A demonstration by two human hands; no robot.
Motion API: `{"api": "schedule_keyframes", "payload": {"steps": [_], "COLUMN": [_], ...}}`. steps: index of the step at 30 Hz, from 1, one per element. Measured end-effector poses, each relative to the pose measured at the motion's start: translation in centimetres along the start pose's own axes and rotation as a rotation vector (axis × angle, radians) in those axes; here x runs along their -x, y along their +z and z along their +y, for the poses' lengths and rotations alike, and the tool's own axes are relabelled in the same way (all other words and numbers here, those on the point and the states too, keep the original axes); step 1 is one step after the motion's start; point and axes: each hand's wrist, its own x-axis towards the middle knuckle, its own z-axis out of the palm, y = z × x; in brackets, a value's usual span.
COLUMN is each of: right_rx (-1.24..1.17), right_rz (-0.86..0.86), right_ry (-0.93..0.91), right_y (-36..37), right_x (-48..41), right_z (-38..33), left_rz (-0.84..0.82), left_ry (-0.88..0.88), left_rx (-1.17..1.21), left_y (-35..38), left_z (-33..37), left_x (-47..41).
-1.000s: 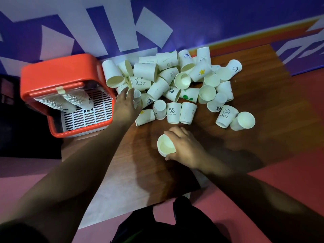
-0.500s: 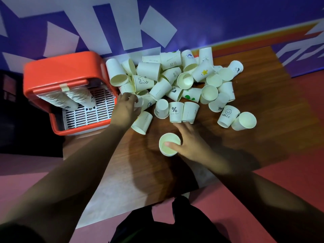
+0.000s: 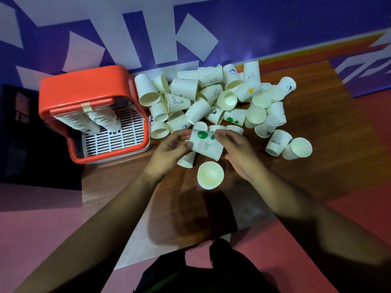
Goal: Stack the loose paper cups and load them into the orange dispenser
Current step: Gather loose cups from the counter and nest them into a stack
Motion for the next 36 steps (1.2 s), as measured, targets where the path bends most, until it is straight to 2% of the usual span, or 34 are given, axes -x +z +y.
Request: {"api": "schedule_keyframes", "payload": {"steps": [3,5,7,11,13,17,20,22,24,28,36], "right_rx": [0.120,0.213,0.400,0.841,0.938,1.150,1.315,1.394,1.398,1.221,1.148], "right_rz": [0.096,0.106,0.037,-0.116,-0.129,-0.183,-0.258,-0.277,-0.220,-0.203,-0.244], "right_ry": [-0.068,-0.133,-0.197,-0.264,-0.397,-0.757,-0.888,-0.881,-0.799,-0.598,-0.533], "right_y": [-0.9,-1.5,-2.0,-2.3,-1.8,-1.0,-1.1,-1.5,-1.9,-2.6,-2.7], "right_x": [0.4,1.0,1.8,3.1,3.6,3.7,3.6,3.5,3.4,3.3,3.6], "right_z": [0.1,0.1,0.4,2.0,2.5,3.5,4.8,5.8,6.6,7.3,7.5], "left_rz": [0.053,0.195,0.280,0.027,-0.046,-0.089,-0.145,-0.163,-0.151,-0.138,-0.060], "left_ry": [-0.022,-0.027,-0.042,-0.169,-0.166,-0.171,-0.246,-0.275,-0.262,-0.278,-0.312], "left_rx": [-0.067,-0.254,-0.508,-0.887,-0.909,-0.914,-0.960,-0.978,-0.982,-0.949,-0.836], "left_y": [0.1,-0.3,-1.8,-3.7,-3.2,-1.4,-0.8,-0.4,0.0,0.3,0.1], "left_z": [-0.2,-0.7,-2.5,-6.2,-6.8,-7.5,-8.0,-8.1,-8.2,-8.3,-8.3], "left_x": [-0.3,-1.0,-2.1,-3.4,-3.9,-4.9,-5.8,-6.1,-6.2,-5.7,-5.2]}}
